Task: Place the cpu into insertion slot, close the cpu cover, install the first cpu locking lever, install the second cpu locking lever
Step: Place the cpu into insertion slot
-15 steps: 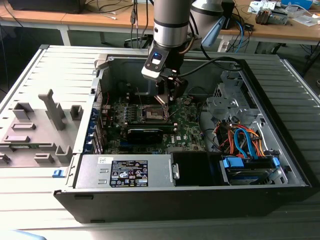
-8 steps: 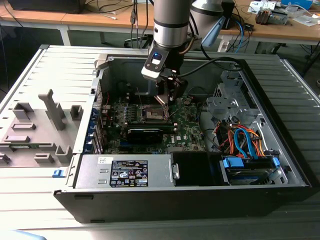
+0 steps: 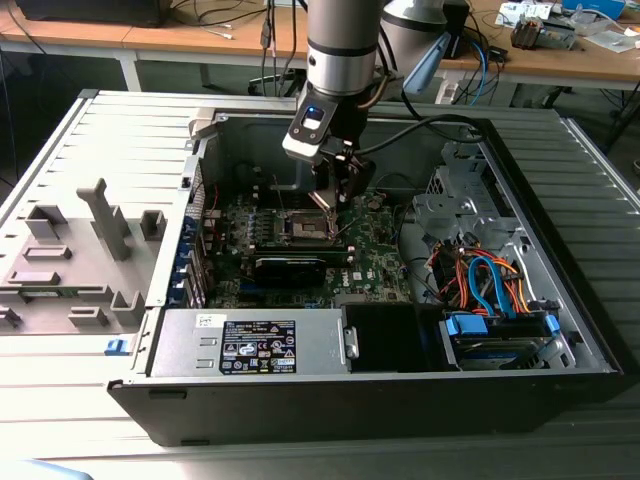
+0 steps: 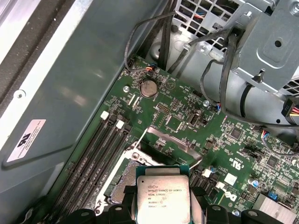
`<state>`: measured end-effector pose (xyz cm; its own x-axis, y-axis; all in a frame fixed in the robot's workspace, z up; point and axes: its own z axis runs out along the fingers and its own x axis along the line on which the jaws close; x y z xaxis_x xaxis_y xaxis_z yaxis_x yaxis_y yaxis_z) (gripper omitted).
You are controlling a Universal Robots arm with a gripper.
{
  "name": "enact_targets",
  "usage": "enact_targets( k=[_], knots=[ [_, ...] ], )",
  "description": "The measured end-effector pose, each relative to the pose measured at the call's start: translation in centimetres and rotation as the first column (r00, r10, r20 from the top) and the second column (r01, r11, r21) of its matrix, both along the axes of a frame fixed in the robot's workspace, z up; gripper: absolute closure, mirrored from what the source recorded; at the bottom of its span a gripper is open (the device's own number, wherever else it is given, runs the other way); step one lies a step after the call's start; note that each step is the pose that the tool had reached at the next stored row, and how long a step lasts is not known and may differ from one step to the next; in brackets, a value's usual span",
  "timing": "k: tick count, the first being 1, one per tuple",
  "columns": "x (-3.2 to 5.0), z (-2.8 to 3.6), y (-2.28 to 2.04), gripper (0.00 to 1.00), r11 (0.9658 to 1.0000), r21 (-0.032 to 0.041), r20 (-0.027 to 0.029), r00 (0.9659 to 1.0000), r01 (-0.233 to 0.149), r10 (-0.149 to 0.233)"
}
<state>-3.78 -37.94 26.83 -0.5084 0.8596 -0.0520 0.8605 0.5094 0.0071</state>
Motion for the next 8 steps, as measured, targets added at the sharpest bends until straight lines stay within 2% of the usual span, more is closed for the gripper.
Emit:
enact_targets(
  k=[8],
  knots=[
    [0.0,-0.06,0.0,0.45,1.0,-0.0013,0.0,1.0,0.003,-0.003]
  ],
)
